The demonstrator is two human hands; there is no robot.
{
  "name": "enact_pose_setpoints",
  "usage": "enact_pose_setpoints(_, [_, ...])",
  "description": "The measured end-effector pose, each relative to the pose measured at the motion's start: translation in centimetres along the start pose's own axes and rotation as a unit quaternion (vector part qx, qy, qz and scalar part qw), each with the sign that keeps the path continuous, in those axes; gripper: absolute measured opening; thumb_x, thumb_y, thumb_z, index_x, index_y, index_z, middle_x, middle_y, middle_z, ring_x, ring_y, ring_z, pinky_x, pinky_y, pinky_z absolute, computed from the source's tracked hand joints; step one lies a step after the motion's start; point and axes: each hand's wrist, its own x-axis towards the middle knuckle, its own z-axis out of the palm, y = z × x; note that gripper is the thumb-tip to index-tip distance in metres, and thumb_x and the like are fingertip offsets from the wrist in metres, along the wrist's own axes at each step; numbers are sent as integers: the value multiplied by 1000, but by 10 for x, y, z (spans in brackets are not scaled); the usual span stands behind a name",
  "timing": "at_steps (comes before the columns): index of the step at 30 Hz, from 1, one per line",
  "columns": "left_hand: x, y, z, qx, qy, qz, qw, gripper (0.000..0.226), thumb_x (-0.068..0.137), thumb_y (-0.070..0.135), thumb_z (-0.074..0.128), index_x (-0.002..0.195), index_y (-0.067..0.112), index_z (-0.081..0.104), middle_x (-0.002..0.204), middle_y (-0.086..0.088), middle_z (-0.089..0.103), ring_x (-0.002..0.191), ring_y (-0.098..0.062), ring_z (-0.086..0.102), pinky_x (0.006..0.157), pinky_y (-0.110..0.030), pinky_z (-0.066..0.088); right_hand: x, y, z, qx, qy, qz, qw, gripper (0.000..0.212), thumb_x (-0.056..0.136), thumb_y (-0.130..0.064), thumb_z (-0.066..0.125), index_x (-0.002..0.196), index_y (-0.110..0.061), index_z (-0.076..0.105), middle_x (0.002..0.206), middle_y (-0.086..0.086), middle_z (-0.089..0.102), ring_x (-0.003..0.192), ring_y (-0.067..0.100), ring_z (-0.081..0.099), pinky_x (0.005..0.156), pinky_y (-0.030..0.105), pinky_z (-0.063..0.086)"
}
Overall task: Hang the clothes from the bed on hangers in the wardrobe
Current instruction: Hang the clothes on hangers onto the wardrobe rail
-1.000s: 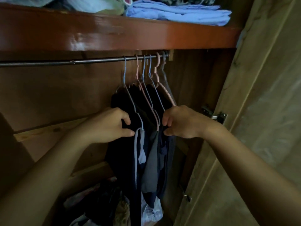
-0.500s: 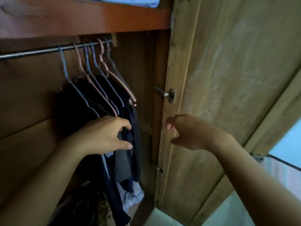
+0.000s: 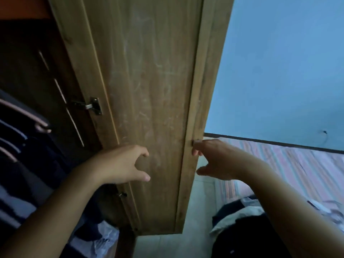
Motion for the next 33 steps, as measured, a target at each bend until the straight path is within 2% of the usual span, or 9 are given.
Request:
enact_pose_setpoints(6, [47,87,16,22,-21,106,994,67,80,52,72,139,41,42,142,12,46,113,-6,51,81,-25,48,-50,79,0,-2,8,89,996,49,92,-35,68,135,-23,50,137,-1,55,124,19,50,101,33,43])
enact_pose_setpoints(10, [77,149,34,39,-40,167,984,68,80,51,72,140,36,43,141,8,49,119,-8,51,89,-27,48,-84,135,2,0,13,135,991,47,91,-33,69,134,-22,51,134,-1,56,122,19,50,100,33,43])
enact_pose_setpoints(15, [109,228,55,105,-46,216,970,70,78,60,70,140,39,44,138,9,52,119,-11,53,96,-35,48,-122,197,6,12,23,185,982,47,90,-32,70,133,-21,53,133,-1,57,118,18,54,99,36,47])
enact_pose_setpoints(22, [150,331,93,134,-54,277,950,63,81,61,67,136,36,49,132,9,56,110,-10,57,91,-34,49,-172,286,26,42,44,245,968,44,89,-34,69,129,-23,54,129,-4,59,112,17,55,96,34,50])
enact_pose_setpoints(28, [183,405,139,117,-40,334,934,51,87,57,61,131,31,56,123,8,62,101,-11,58,86,-34,50,-212,339,50,77,48,301,949,43,91,-32,67,130,-22,55,130,-4,59,114,15,54,94,31,48])
enact_pose_setpoints(33, [211,452,180,124,-66,371,918,45,90,54,59,128,30,58,119,6,65,101,-14,62,86,-35,52,-239,370,73,95,52,365,925,31,91,-32,66,120,-20,61,116,-1,64,102,19,59,88,34,53])
